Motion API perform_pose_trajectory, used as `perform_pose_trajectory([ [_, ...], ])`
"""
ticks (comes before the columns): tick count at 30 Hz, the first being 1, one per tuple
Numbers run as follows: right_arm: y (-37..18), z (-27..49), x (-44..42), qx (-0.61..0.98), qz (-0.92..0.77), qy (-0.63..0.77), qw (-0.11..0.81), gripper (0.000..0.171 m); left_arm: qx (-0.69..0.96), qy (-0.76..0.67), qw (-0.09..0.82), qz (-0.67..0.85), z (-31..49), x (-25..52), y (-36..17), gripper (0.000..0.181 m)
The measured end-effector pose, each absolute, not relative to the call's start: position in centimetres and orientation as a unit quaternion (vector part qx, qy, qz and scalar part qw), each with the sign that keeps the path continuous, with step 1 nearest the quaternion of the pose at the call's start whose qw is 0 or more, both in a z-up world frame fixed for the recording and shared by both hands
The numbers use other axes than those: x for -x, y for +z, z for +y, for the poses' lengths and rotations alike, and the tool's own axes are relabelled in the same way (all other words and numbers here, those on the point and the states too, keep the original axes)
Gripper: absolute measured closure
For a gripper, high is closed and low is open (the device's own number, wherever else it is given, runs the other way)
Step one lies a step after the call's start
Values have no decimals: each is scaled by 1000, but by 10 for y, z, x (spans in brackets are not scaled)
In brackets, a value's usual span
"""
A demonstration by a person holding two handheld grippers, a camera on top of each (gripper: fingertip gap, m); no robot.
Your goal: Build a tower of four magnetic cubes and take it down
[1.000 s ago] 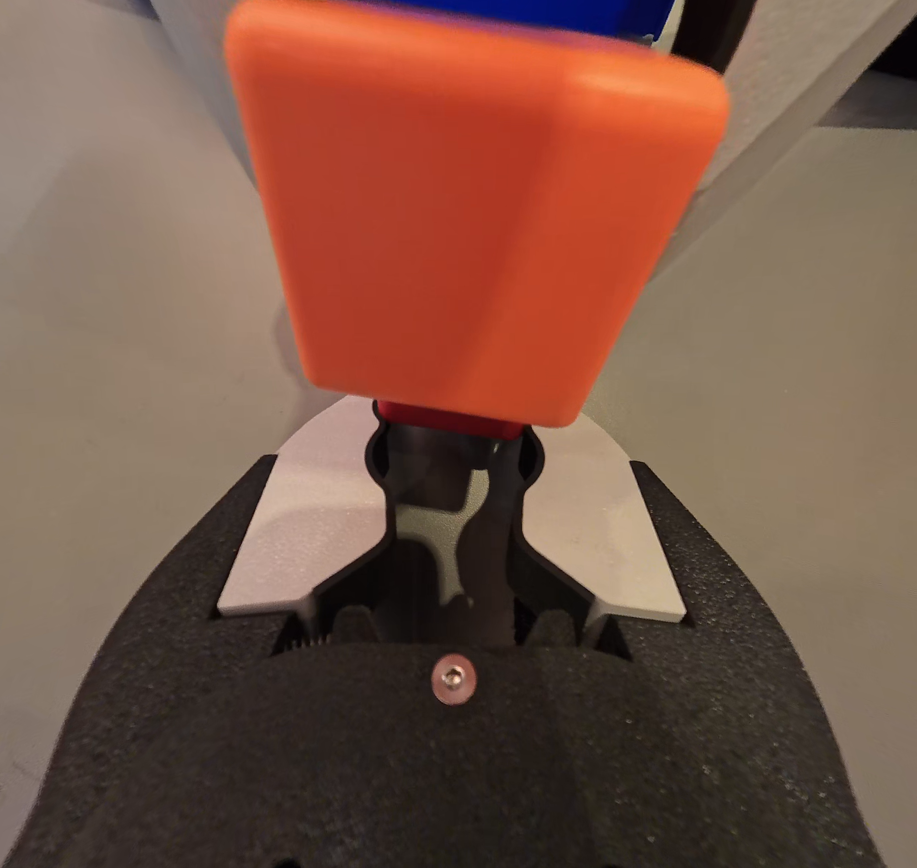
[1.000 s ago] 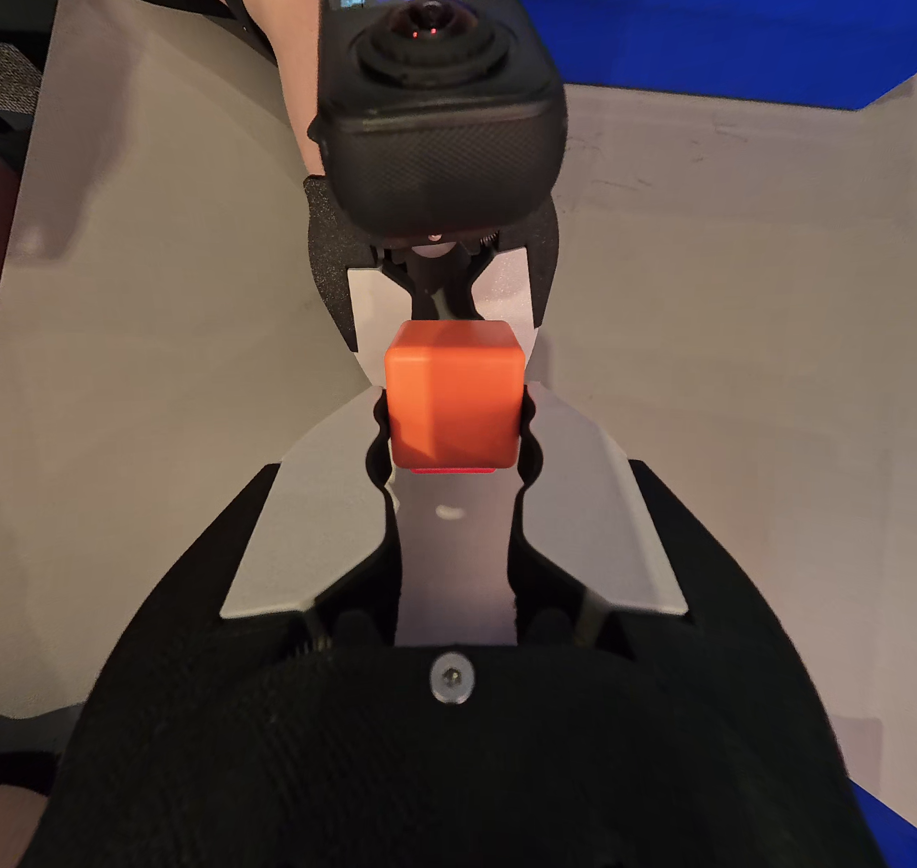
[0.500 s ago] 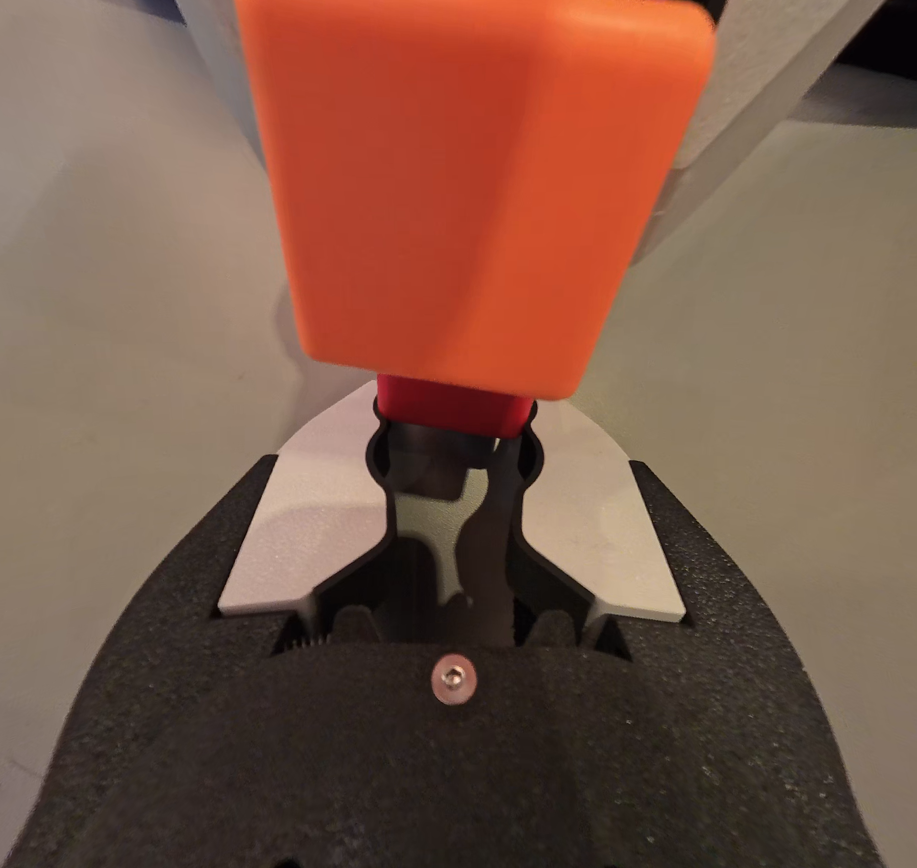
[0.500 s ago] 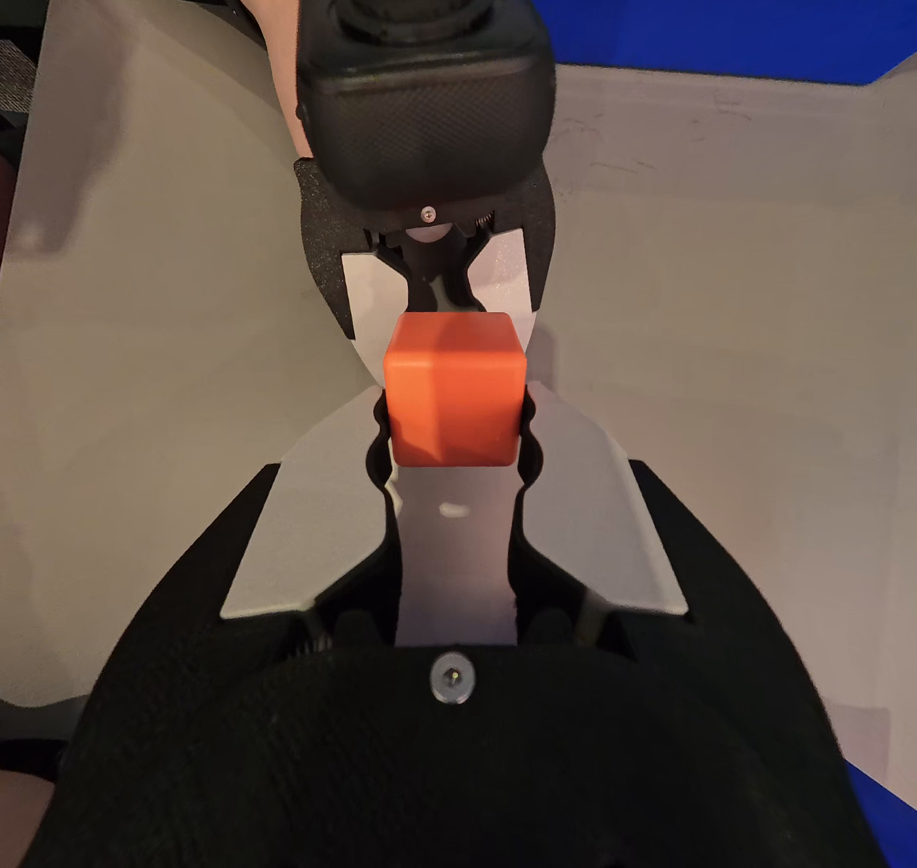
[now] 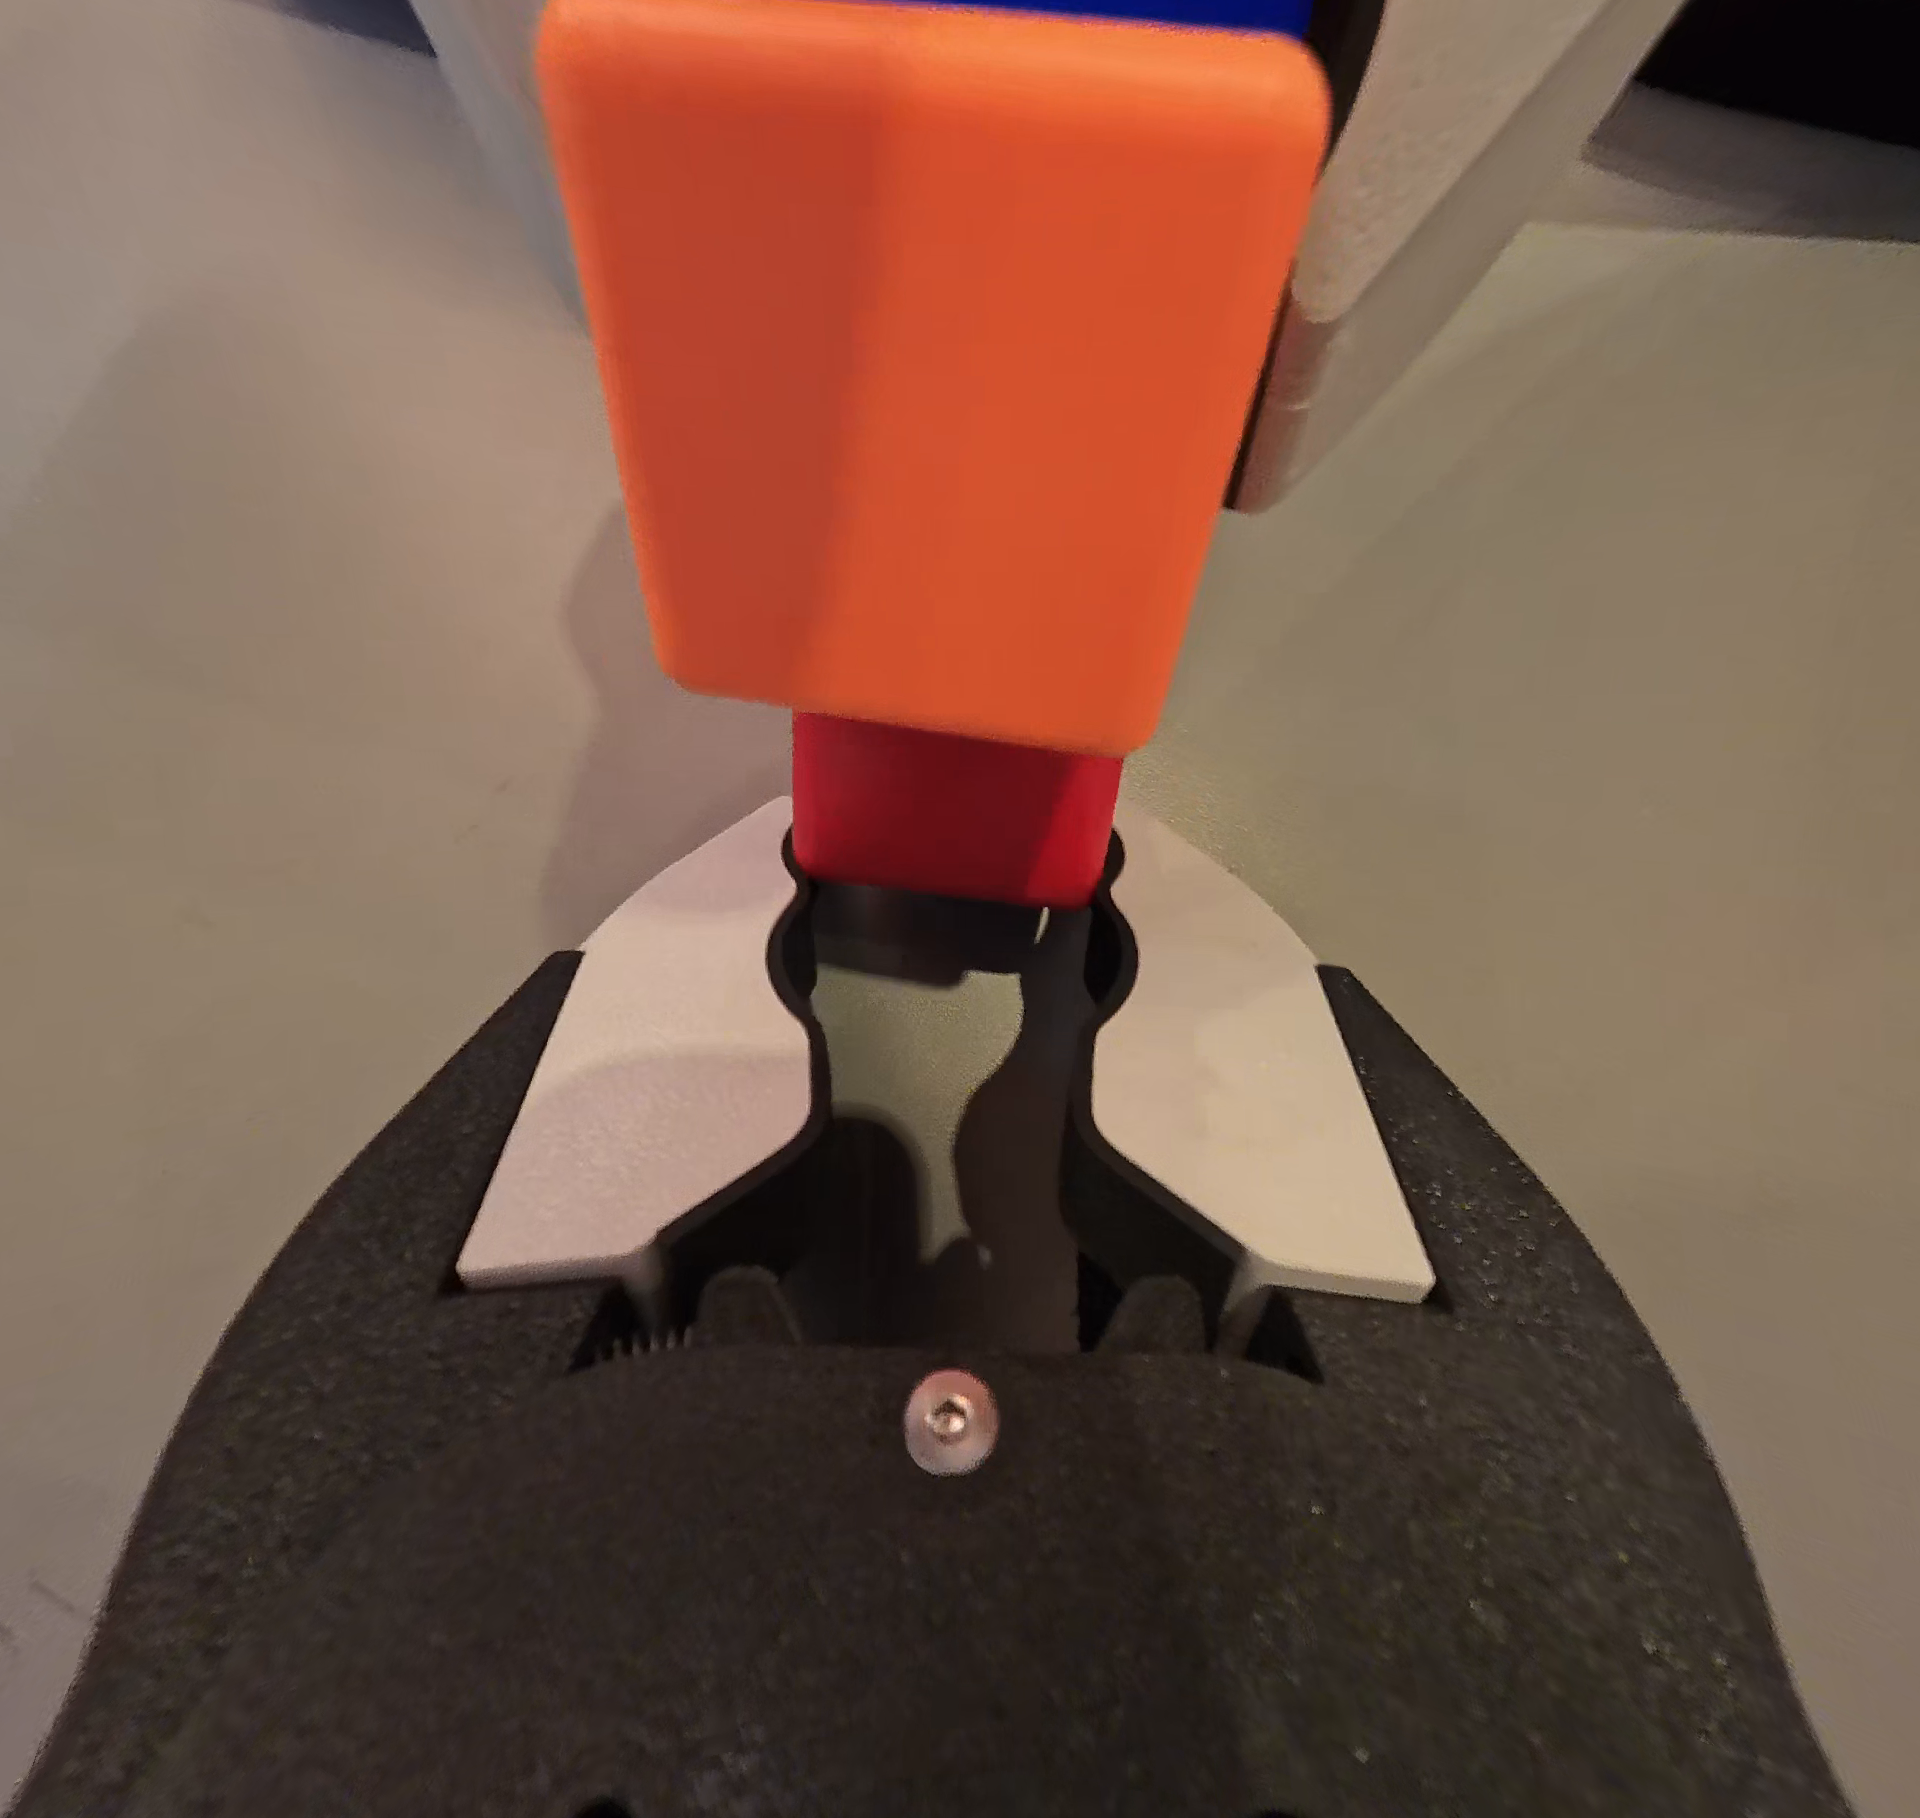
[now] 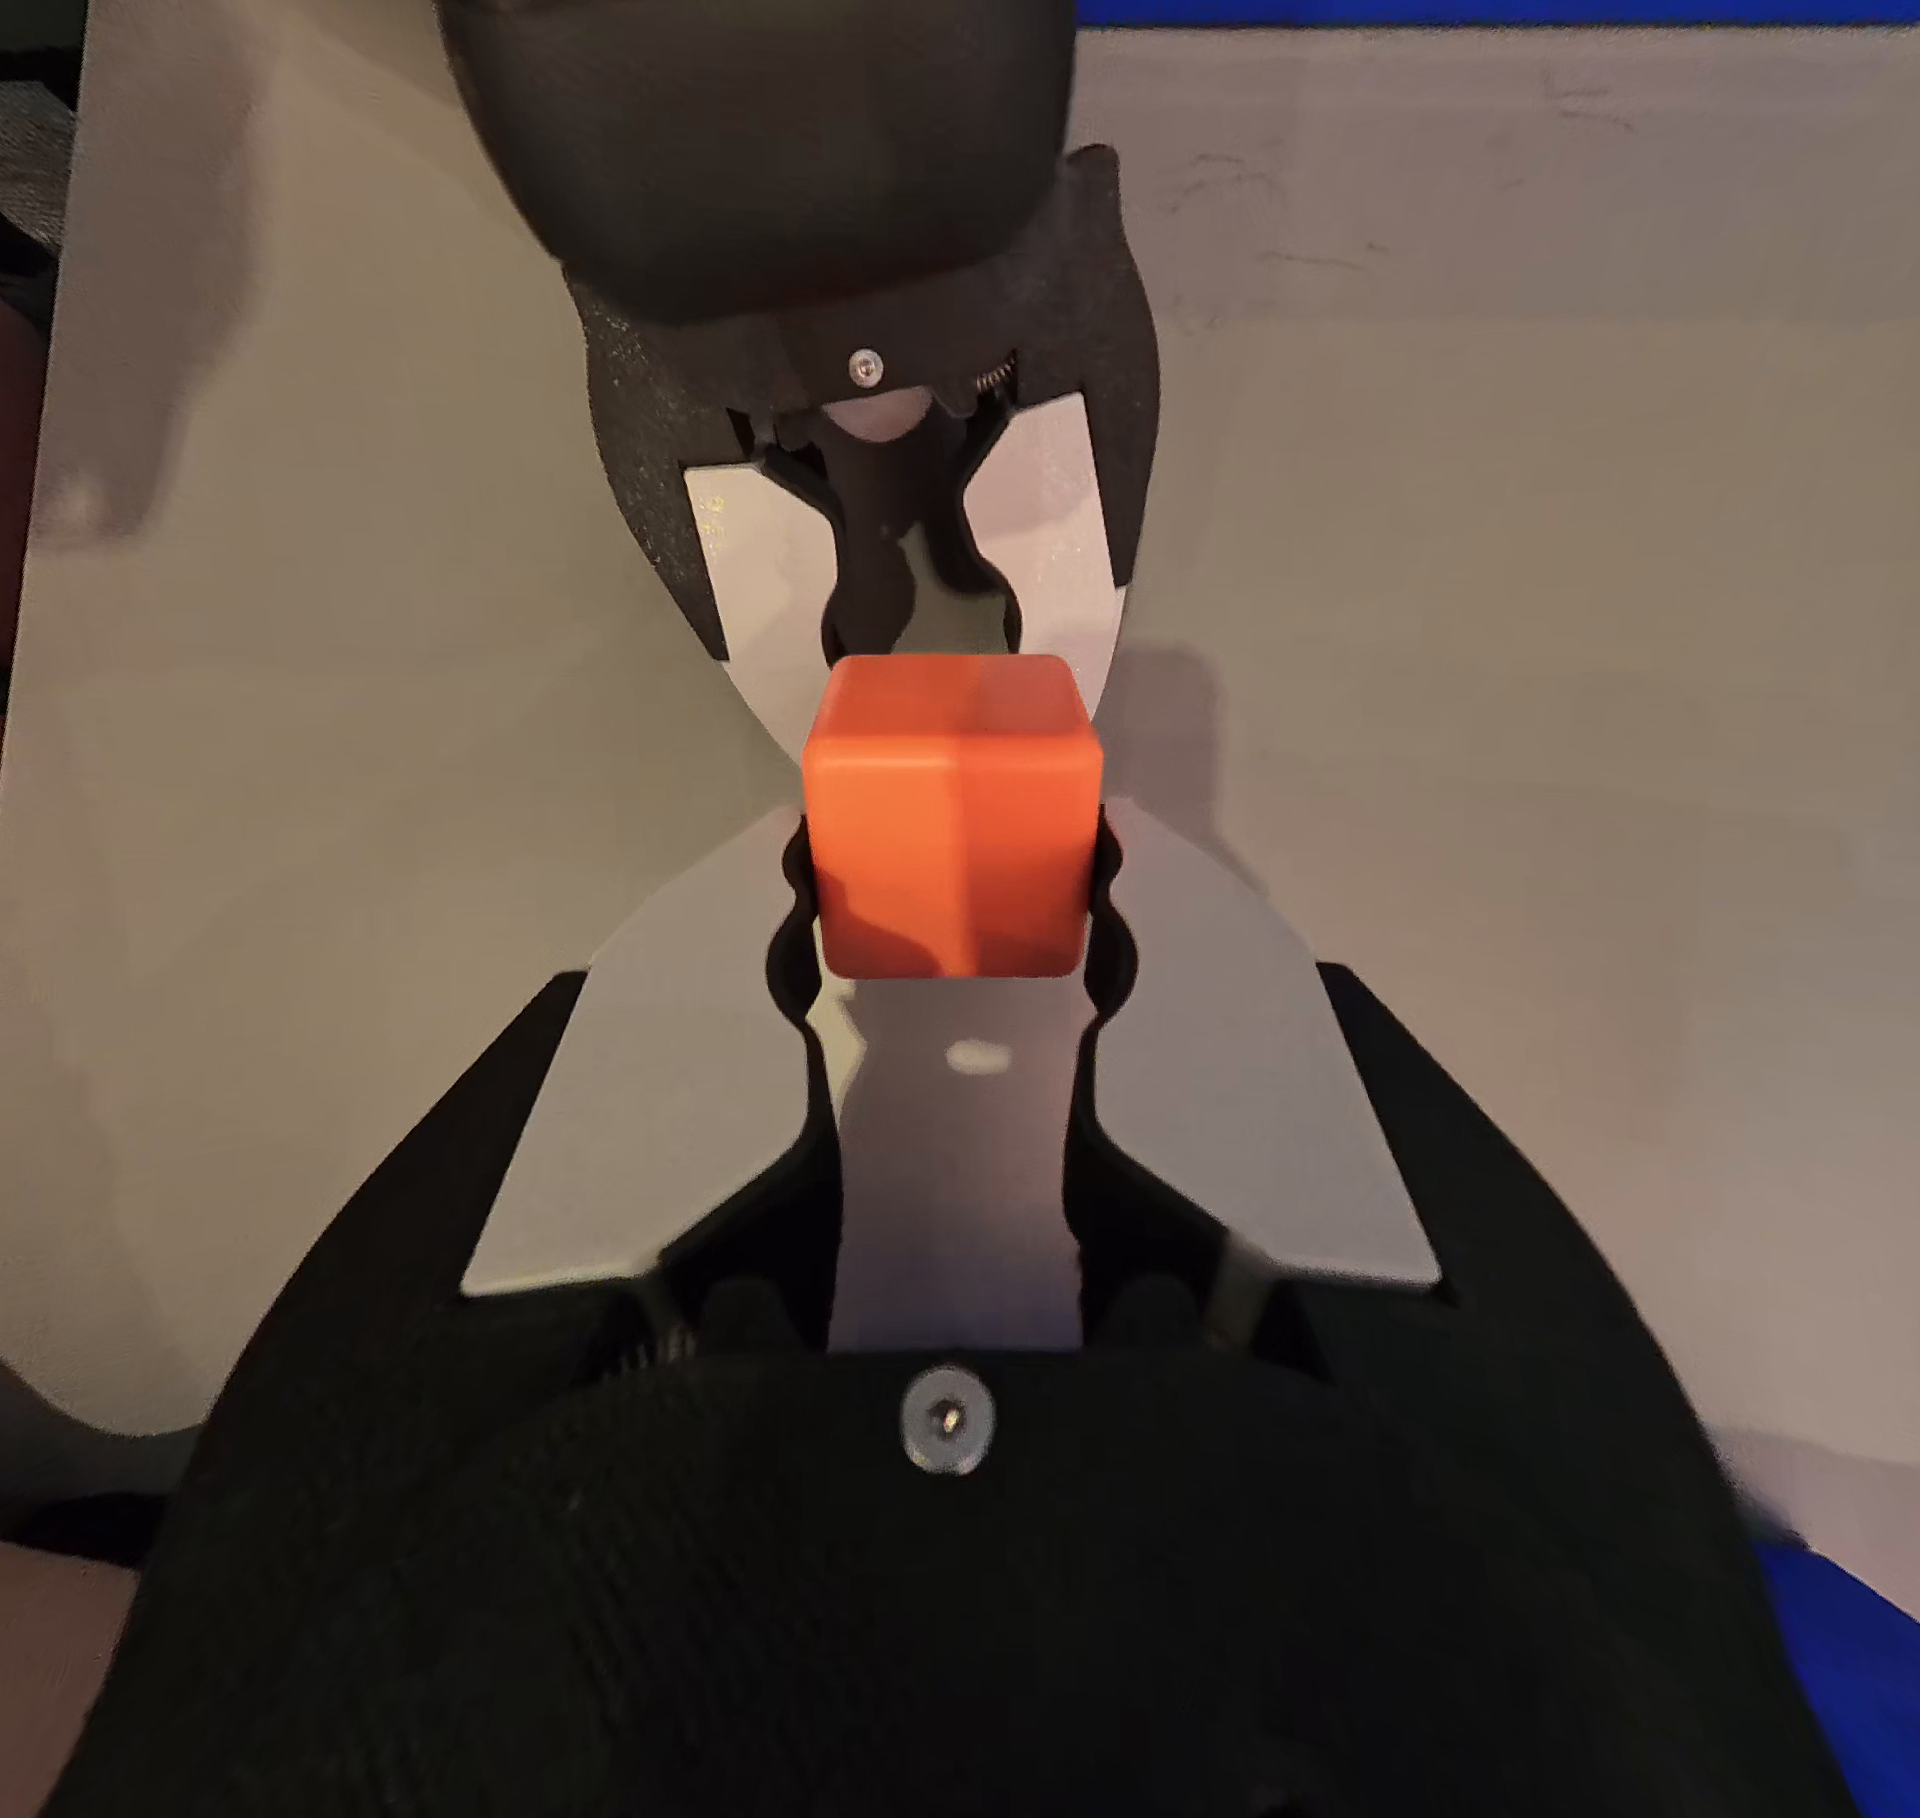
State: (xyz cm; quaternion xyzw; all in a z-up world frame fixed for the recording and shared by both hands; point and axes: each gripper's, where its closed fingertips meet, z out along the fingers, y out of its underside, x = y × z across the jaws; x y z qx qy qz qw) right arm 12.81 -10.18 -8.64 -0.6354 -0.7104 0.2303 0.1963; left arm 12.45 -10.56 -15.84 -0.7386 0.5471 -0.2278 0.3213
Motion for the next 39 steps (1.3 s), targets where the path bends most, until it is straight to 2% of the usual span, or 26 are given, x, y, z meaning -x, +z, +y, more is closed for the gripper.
perform_pose_trajectory([
  [8,-103,-98,-135,651,-716,192,164,121,735,-228,343,538,-103,-127,-153,130],
  [13,-104,-99,-134,652,-716,190,162,121,735,-244,365,516,-97,-138,-144,106],
  [15,-104,-99,-134,652,-717,187,162,121,735,-245,367,515,-95,-143,-144,107],
  [18,-105,-99,-134,653,-720,175,159,121,734,-230,353,532,-96,-146,-151,123],
  [39,-71,-92,-163,671,-707,123,187,121,735,-225,347,538,-96,-147,-152,124],
])
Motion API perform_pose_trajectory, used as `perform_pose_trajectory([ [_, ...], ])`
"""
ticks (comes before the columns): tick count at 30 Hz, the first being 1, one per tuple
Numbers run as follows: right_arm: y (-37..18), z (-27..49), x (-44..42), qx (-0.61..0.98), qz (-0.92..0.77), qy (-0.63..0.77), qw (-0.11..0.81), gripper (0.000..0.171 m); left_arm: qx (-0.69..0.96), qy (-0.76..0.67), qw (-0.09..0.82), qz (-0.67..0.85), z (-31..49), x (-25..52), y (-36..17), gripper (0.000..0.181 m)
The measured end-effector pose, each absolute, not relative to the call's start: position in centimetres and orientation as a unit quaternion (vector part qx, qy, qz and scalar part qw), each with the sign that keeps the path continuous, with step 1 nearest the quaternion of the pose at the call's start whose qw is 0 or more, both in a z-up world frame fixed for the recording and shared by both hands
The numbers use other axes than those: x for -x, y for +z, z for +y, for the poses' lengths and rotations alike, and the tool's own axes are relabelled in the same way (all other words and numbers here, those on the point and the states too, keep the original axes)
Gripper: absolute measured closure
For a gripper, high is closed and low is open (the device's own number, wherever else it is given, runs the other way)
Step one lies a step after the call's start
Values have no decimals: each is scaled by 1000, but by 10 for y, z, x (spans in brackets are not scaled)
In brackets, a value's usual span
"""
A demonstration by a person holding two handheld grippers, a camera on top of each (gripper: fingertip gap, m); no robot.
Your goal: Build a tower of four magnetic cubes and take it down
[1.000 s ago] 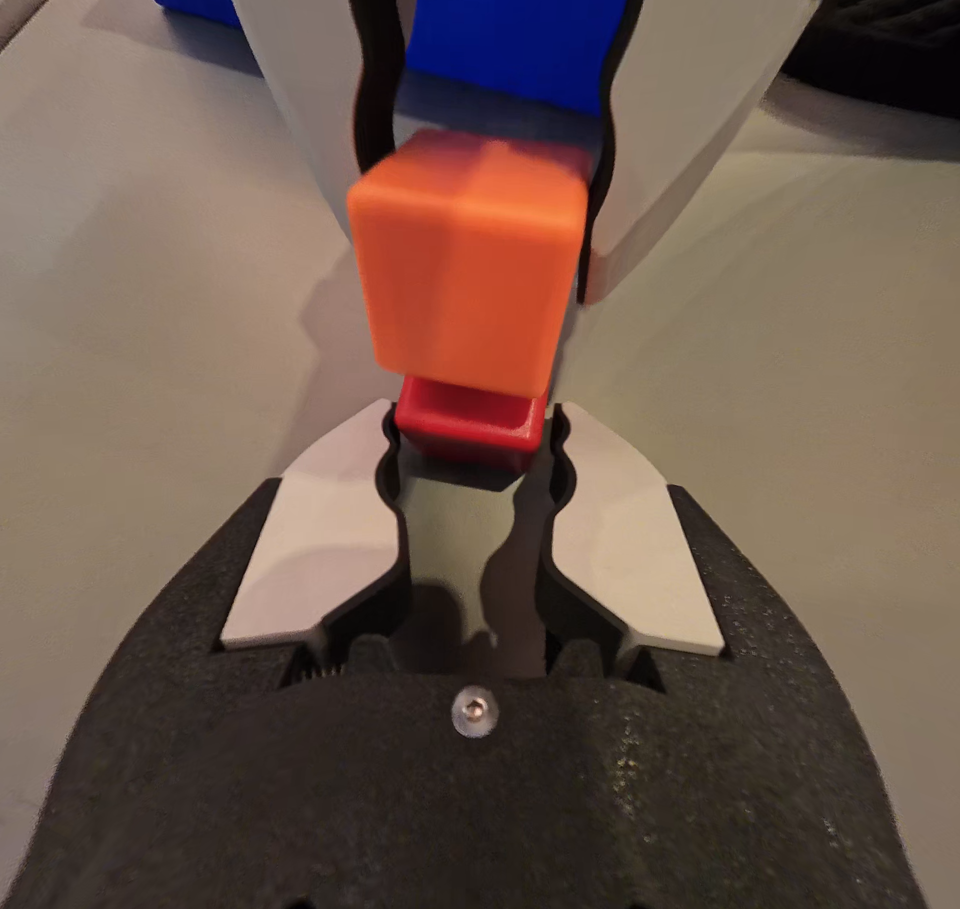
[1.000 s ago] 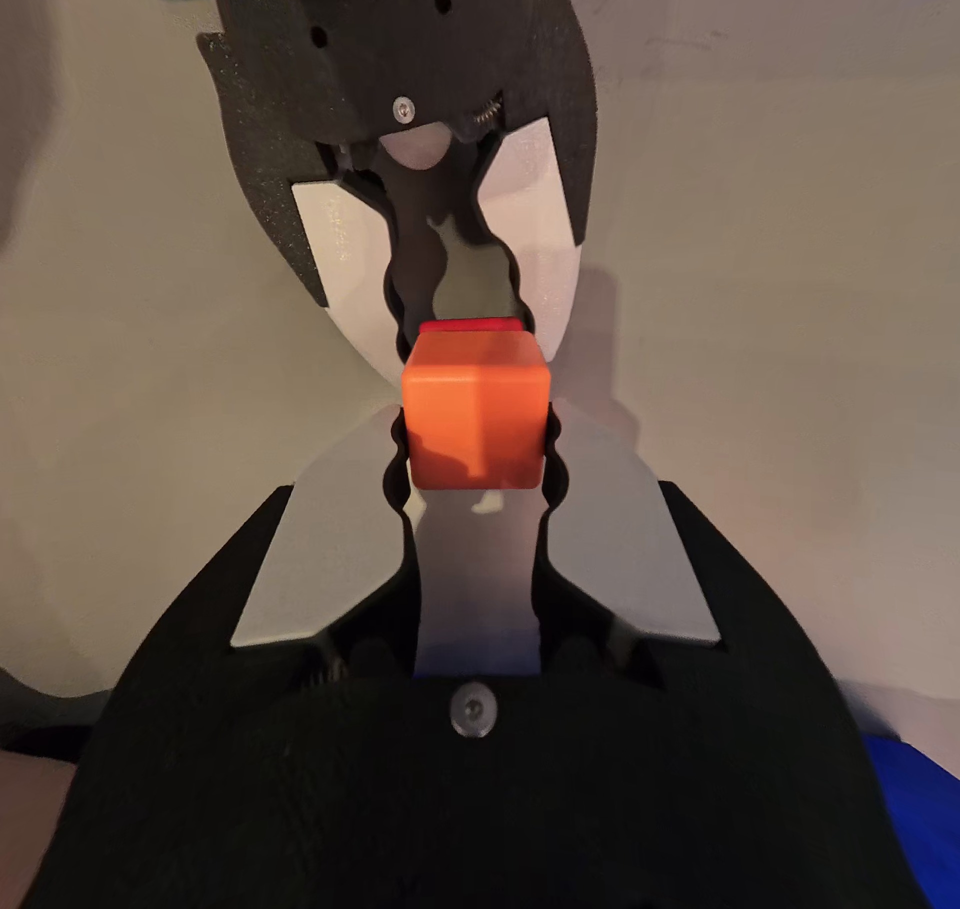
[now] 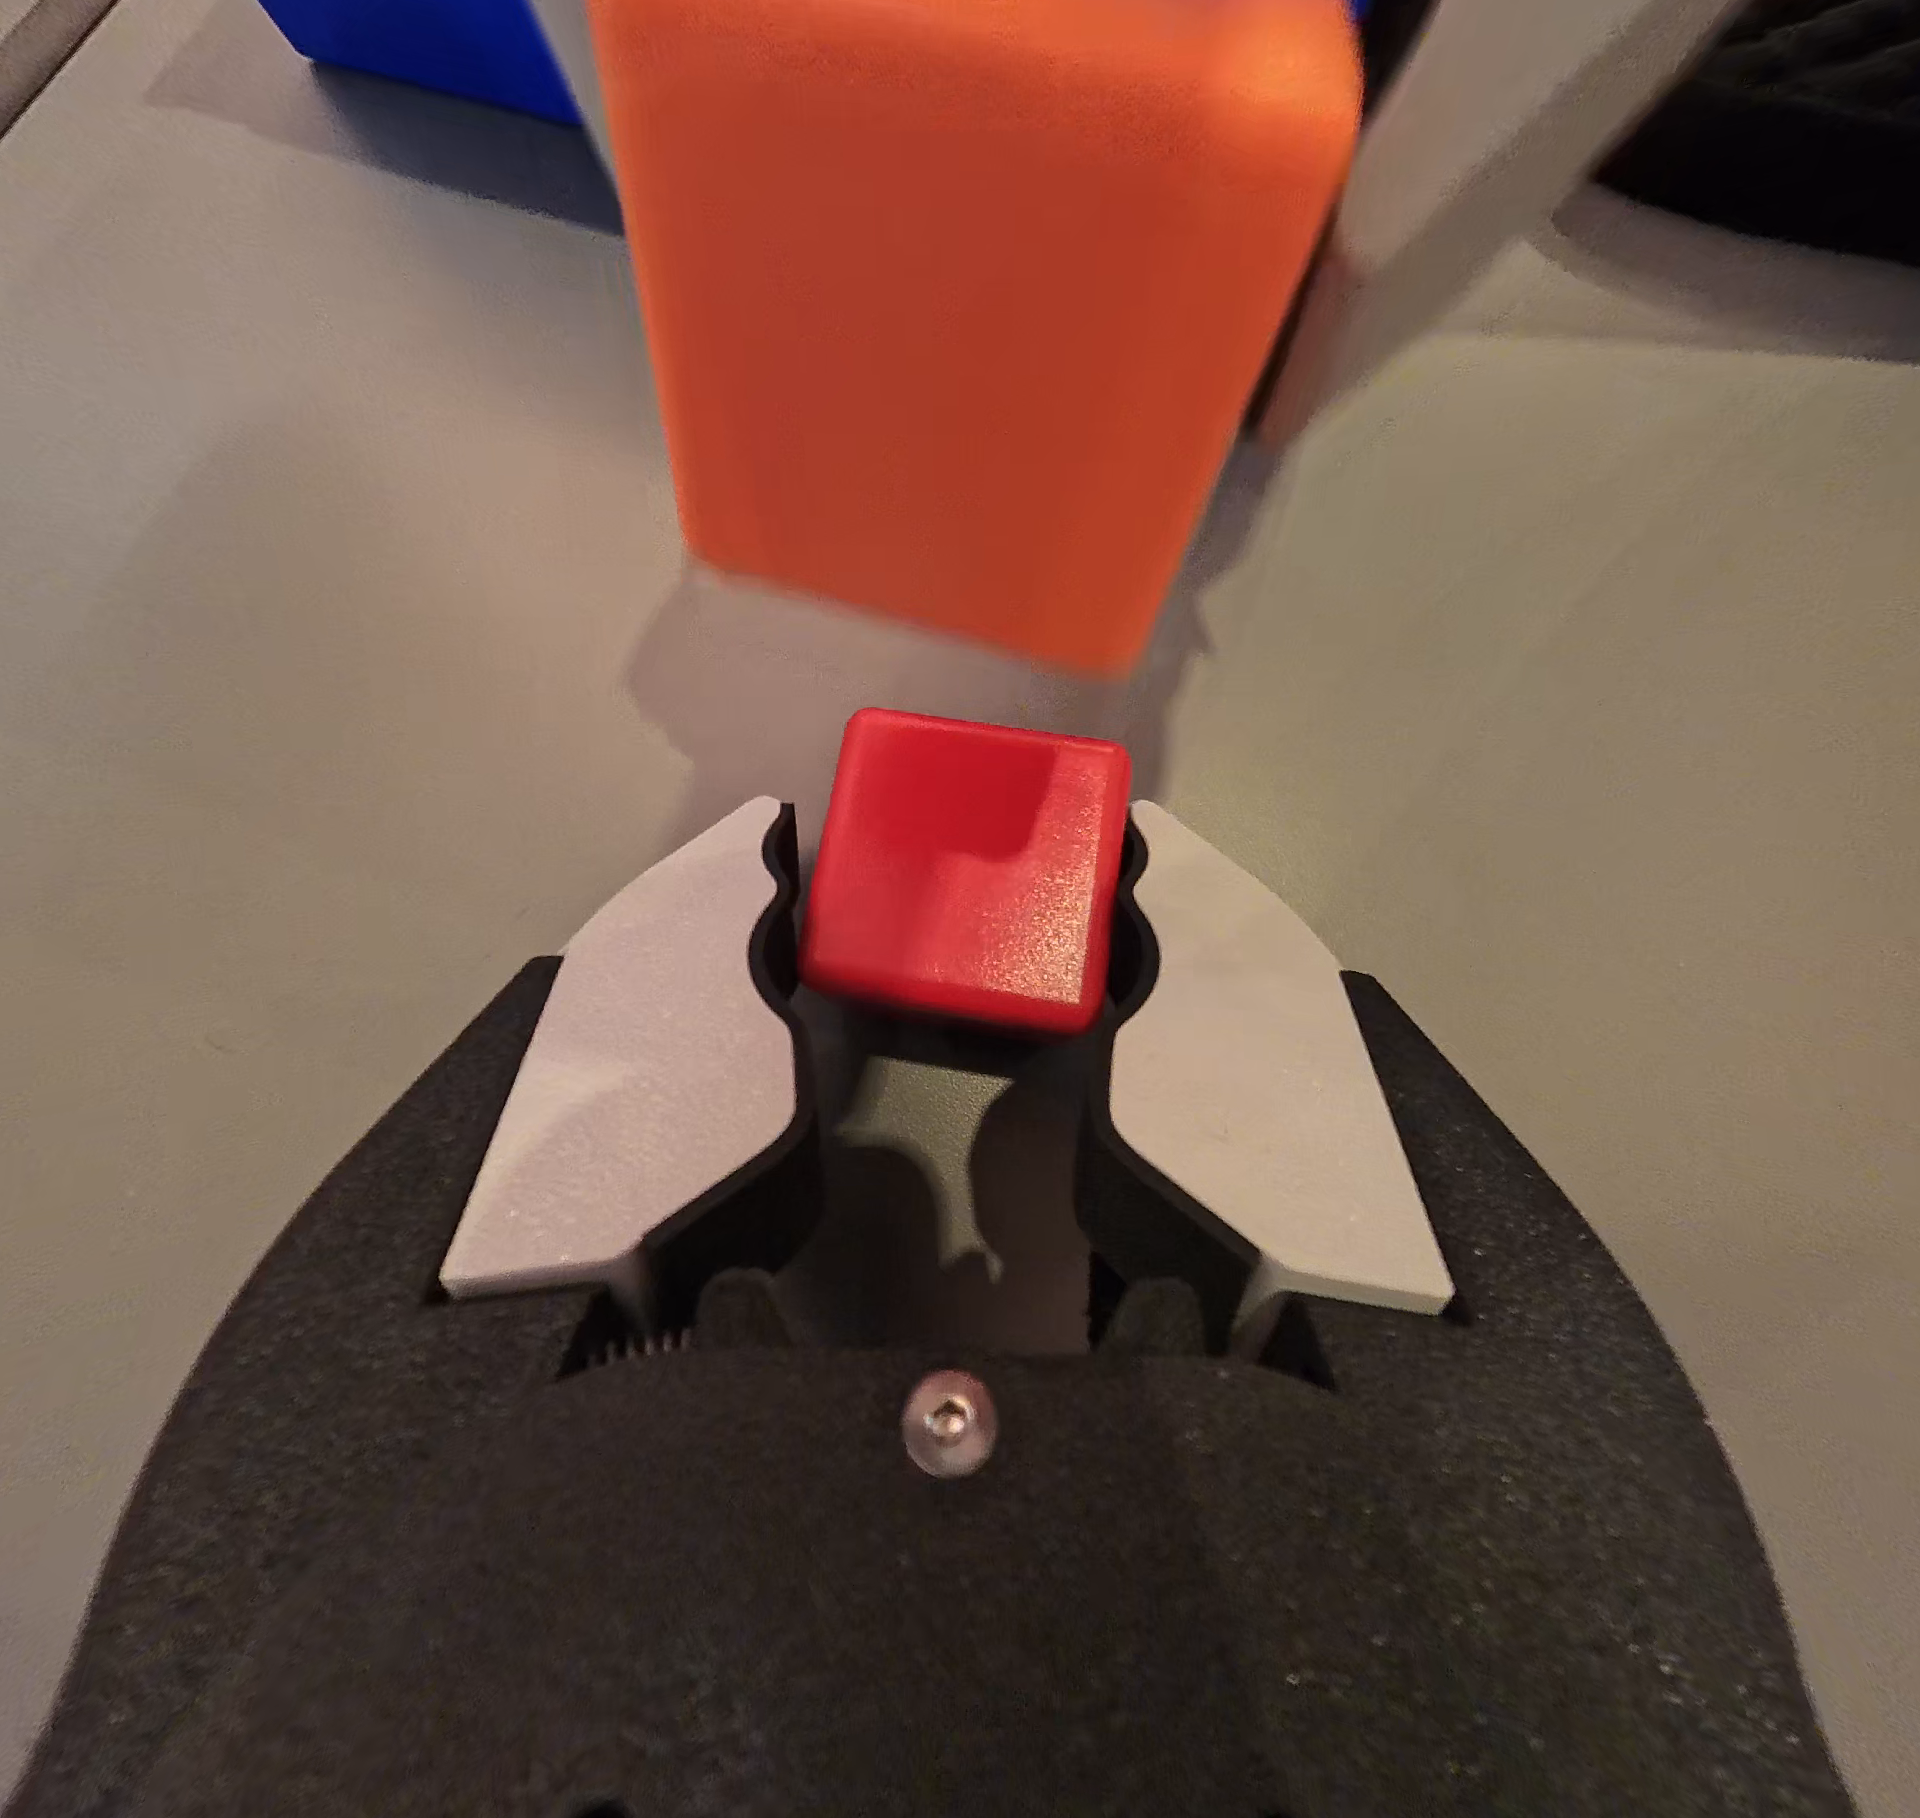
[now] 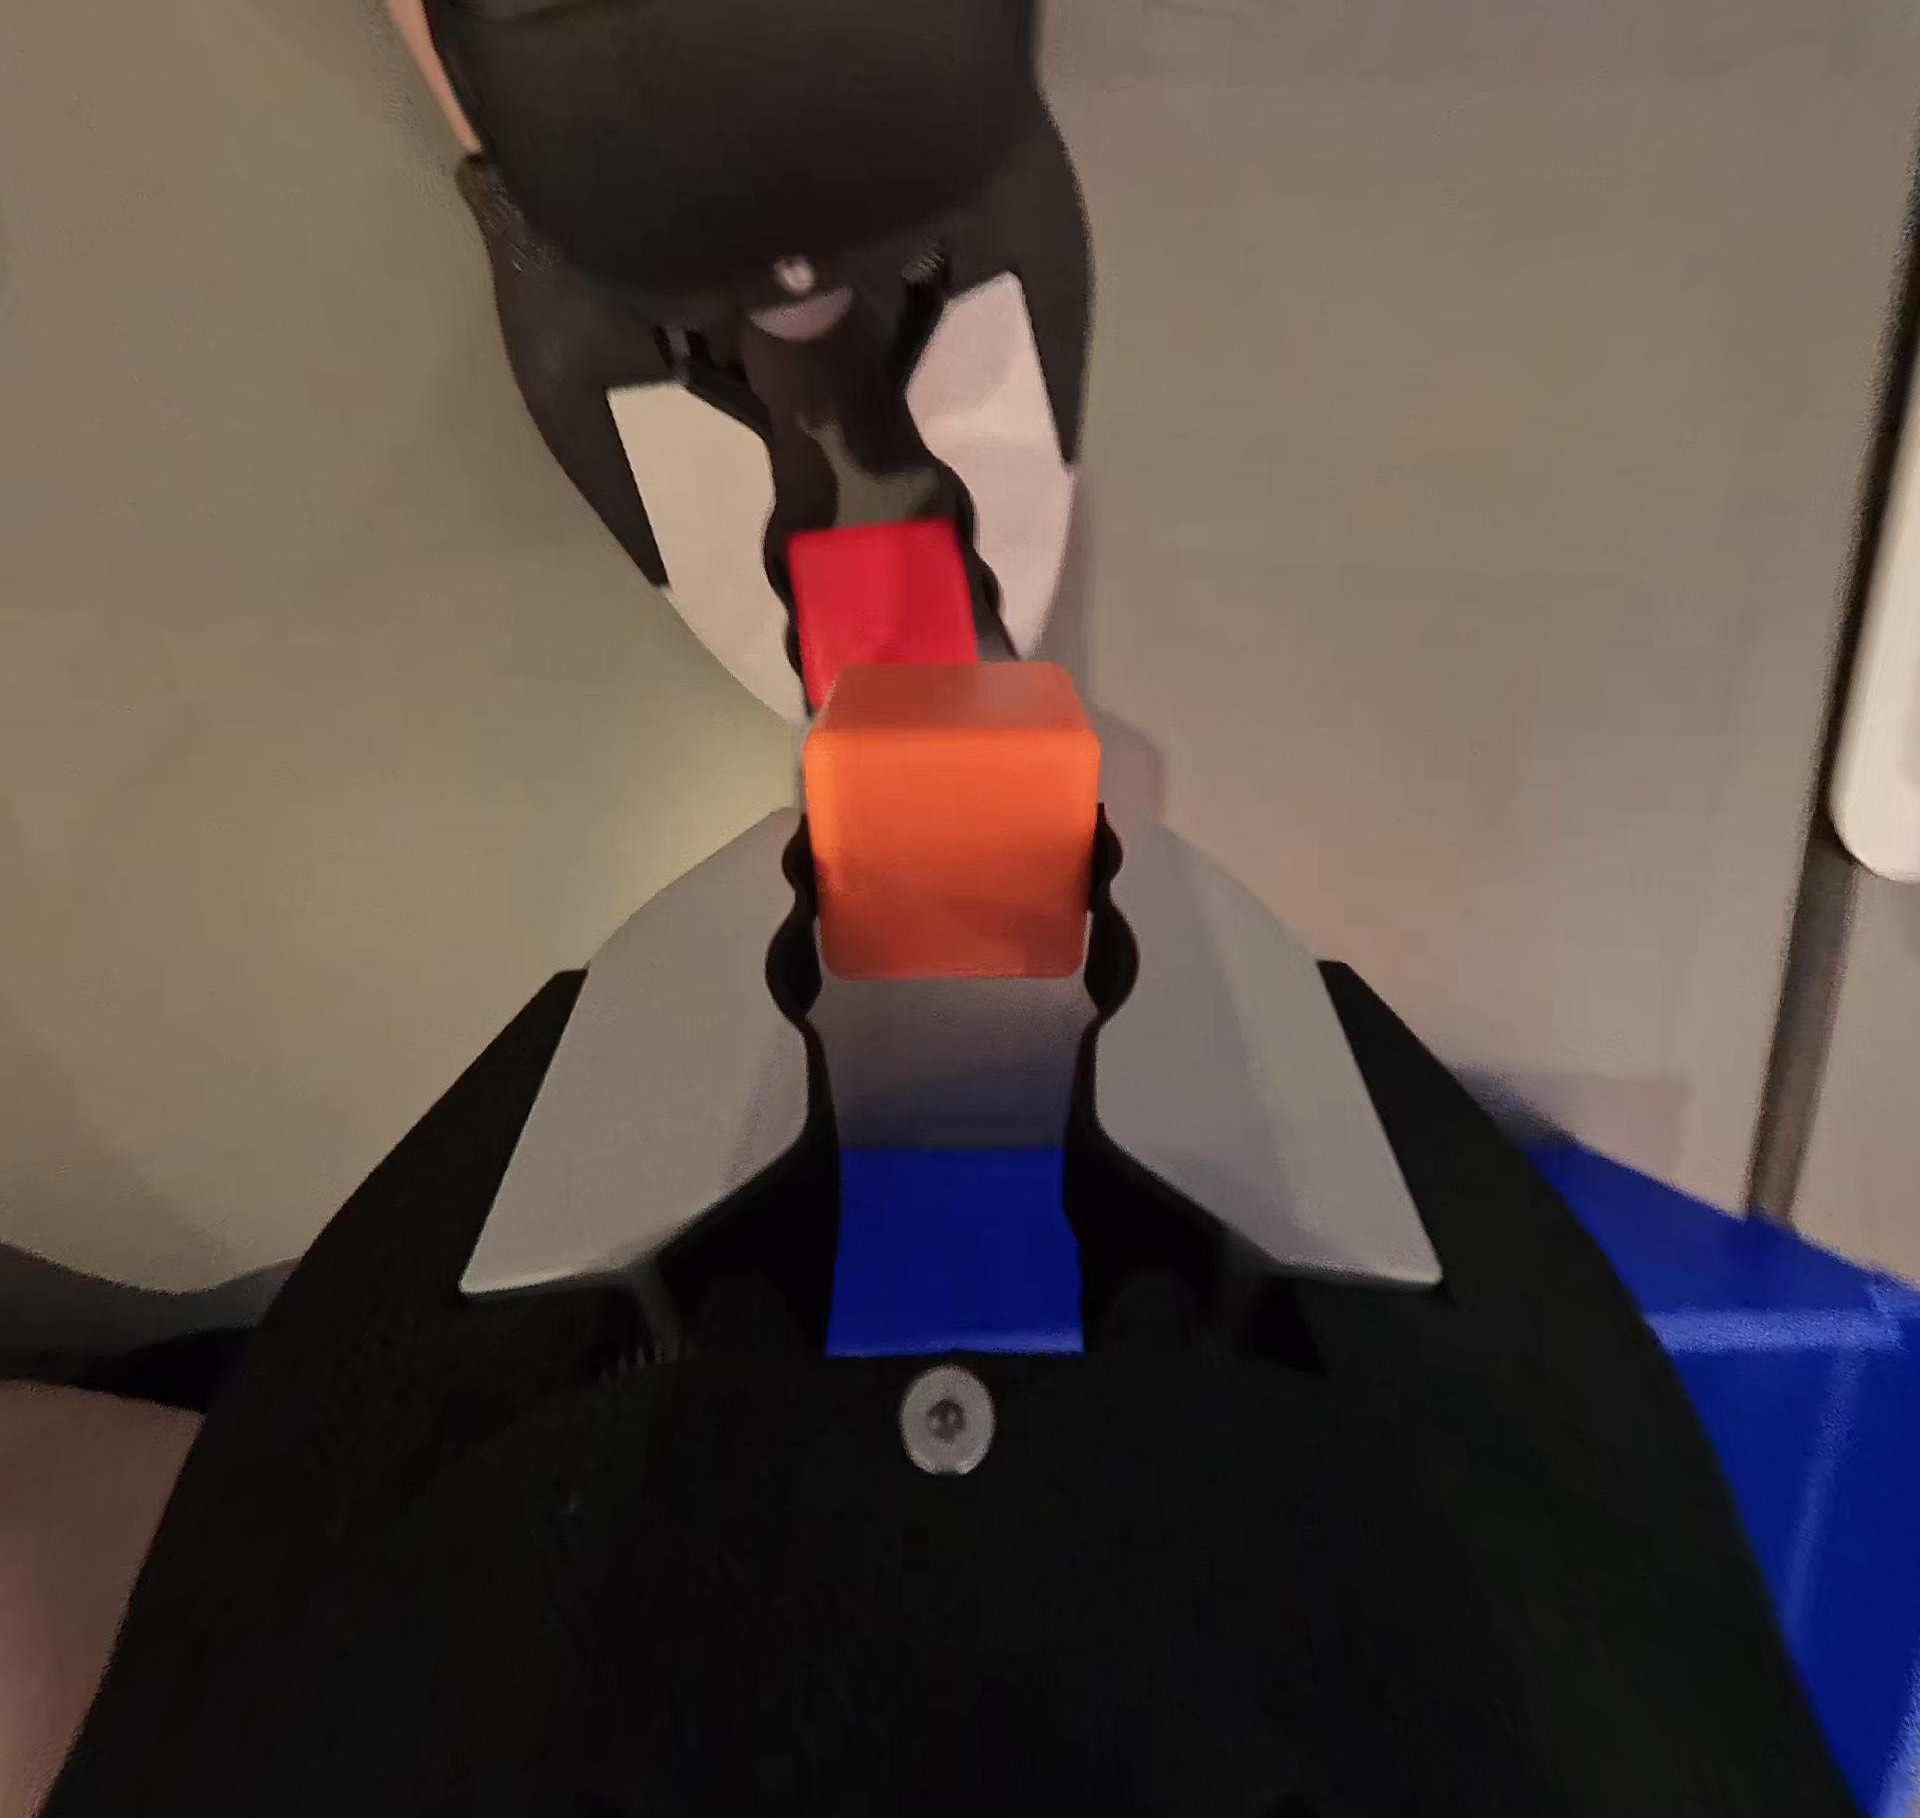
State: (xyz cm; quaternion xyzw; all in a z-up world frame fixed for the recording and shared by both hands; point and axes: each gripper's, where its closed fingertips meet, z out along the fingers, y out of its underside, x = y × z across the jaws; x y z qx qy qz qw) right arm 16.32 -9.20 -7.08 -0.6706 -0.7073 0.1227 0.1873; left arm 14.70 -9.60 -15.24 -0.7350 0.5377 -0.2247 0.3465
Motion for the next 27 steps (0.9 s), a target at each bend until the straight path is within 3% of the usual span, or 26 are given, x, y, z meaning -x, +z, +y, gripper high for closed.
perform_pose_trajectory([
  [5,6,-75,-240,733,-596,117,306,121,735,-224,346,538,-98,-147,-152,124],
  [7,-4,-78,-294,791,-542,100,266,121,734,-225,345,540,-99,-146,-152,124],
  [11,-80,-80,-398,891,-447,11,74,121,733,-225,342,544,-100,-146,-153,124],
  [17,-126,-76,-426,923,-381,-14,-45,120,733,-227,342,542,-103,-143,-152,124],
  [22,-141,-72,-424,934,-350,-9,-74,120,736,-225,342,539,-102,-140,-153,124],
  [27,-134,-70,-423,939,-341,-3,-48,118,738,-217,343,539,-101,-138,-153,124],
])
